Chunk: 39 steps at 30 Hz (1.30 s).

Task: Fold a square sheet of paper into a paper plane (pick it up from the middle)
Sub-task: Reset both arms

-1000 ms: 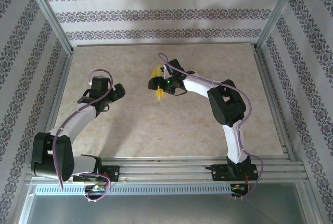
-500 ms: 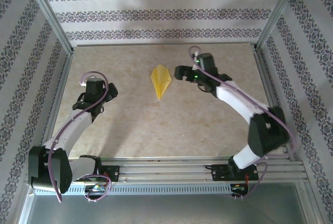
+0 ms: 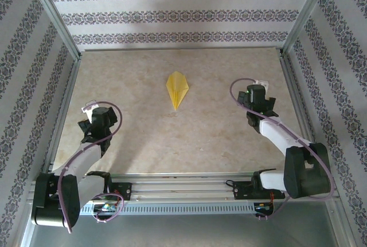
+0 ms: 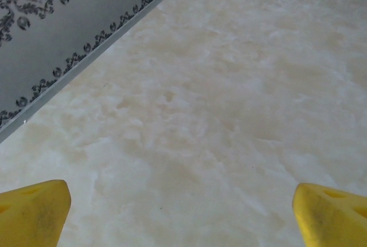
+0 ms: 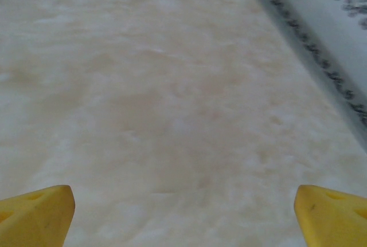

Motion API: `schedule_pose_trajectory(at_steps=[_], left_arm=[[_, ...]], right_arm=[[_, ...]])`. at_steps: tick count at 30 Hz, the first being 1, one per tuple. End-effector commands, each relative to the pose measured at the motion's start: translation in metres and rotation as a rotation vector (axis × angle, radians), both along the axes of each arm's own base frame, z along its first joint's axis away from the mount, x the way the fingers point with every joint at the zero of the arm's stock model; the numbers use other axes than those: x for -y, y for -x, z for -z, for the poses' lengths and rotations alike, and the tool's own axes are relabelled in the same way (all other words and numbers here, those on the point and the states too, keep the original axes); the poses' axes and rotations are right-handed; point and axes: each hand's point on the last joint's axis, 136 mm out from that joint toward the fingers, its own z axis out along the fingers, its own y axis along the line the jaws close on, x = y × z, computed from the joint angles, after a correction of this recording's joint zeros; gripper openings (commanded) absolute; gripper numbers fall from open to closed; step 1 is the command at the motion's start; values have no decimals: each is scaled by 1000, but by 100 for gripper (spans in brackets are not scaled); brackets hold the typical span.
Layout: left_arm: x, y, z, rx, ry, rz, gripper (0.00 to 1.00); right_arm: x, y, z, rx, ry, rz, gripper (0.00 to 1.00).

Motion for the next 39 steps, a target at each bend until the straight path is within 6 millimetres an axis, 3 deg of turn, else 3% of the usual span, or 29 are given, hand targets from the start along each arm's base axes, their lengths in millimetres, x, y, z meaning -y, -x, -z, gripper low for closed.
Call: schedule_pose_trajectory(at_steps=[1, 7, 13, 20, 25, 29, 39], left_arm=[[2, -24, -25, 135, -86, 80, 99], [30, -49, -23, 232, -83, 269, 99], [42, -68, -20, 260, -83, 354, 99], [47, -82, -1, 238, -72, 385, 99], [46, -89, 10, 200, -72, 380, 99], [48, -93, 12, 178, -84, 384, 99], [62, -92, 11, 189, -84, 464, 99]], right_arm=[[11, -8, -14, 129, 41, 4, 98], [-22, -25, -17, 265, 41, -232, 98], [-40, -24, -4, 302, -21, -379, 98], [-45, -27, 16, 304, -24, -415, 98], [-40, -29, 16, 309, -26, -387, 98], [-31, -31, 18, 299, -41, -338, 98], [-31, -31, 18, 299, -42, -338, 98]])
